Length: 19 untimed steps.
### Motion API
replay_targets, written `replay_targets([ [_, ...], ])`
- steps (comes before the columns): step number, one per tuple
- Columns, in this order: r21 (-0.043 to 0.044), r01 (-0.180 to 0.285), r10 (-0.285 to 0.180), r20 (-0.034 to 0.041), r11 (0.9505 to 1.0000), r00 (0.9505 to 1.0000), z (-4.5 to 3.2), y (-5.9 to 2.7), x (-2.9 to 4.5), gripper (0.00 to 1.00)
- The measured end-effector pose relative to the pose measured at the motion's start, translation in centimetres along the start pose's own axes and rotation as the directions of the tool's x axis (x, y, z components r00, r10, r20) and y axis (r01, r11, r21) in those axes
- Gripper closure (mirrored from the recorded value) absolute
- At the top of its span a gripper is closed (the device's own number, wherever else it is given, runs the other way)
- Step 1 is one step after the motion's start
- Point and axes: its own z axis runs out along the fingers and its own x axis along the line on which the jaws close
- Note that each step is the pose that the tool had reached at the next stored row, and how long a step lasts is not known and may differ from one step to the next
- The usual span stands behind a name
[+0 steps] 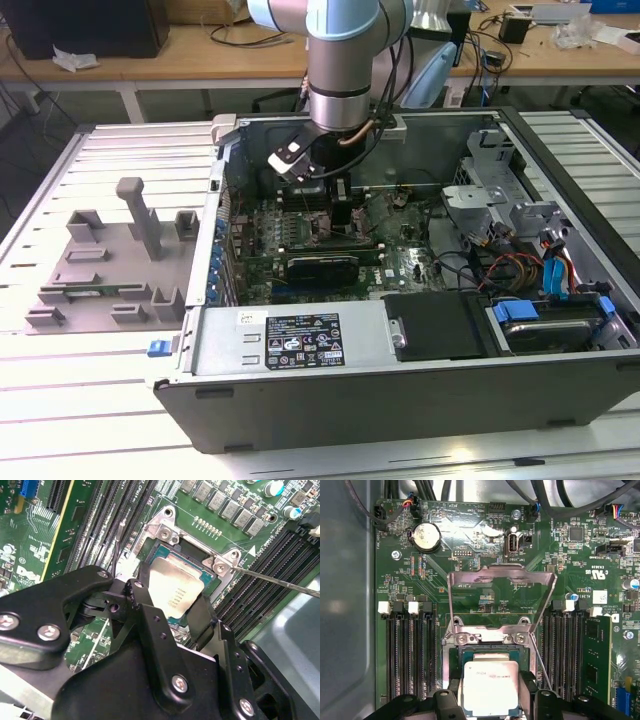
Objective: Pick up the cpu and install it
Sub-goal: 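Place the cpu into insertion slot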
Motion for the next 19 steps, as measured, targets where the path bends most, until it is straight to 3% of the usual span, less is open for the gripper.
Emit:
replay_targets([
  [2, 0.0000, 0.000, 0.000, 0.0000, 1.0000, 1.0000, 0.00, 0.00, 0.00, 0.46],
  [5, 0.0000, 0.000, 0.000, -0.0001, 1.0000, 1.0000, 0.01, 0.00, 0.00, 0.33],
  [10, -0.0001, 0.000, 0.000, 0.0003, 1.0000, 1.0000, -0.41, 0.00, -0.03, 0.33],
  [15, 0.0000, 0.000, 0.000, 0.0022, 1.0000, 1.0000, -1.60, 0.00, -0.10, 0.33],
  [19, -0.0001, 0.000, 0.000, 0.0028, 1.0000, 1.0000, -1.62, 0.00, -0.09, 0.33],
])
